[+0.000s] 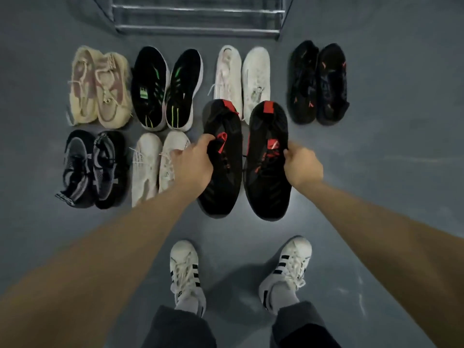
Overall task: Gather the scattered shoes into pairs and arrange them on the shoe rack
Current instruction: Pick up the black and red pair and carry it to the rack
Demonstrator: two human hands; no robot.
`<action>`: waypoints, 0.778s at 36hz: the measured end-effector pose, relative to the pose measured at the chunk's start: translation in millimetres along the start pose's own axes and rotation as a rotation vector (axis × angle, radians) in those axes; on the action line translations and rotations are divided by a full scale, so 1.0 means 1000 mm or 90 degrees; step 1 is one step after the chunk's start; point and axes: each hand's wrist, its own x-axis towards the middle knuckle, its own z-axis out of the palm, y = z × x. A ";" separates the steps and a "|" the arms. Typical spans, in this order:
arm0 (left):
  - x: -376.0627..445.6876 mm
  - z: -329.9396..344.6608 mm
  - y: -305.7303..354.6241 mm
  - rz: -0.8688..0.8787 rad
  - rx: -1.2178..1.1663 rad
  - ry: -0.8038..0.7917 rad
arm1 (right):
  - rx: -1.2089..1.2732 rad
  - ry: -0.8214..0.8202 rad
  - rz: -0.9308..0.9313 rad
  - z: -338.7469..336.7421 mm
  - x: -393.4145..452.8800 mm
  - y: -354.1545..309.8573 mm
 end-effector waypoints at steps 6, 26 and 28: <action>0.022 0.084 -0.035 -0.006 -0.025 -0.021 | 0.036 -0.035 0.016 0.077 0.035 0.041; 0.058 0.185 -0.068 -0.057 -0.130 -0.188 | 0.123 -0.008 0.080 0.188 0.083 0.065; 0.062 0.184 -0.065 -0.053 -0.126 -0.200 | 0.132 -0.013 0.088 0.190 0.085 0.065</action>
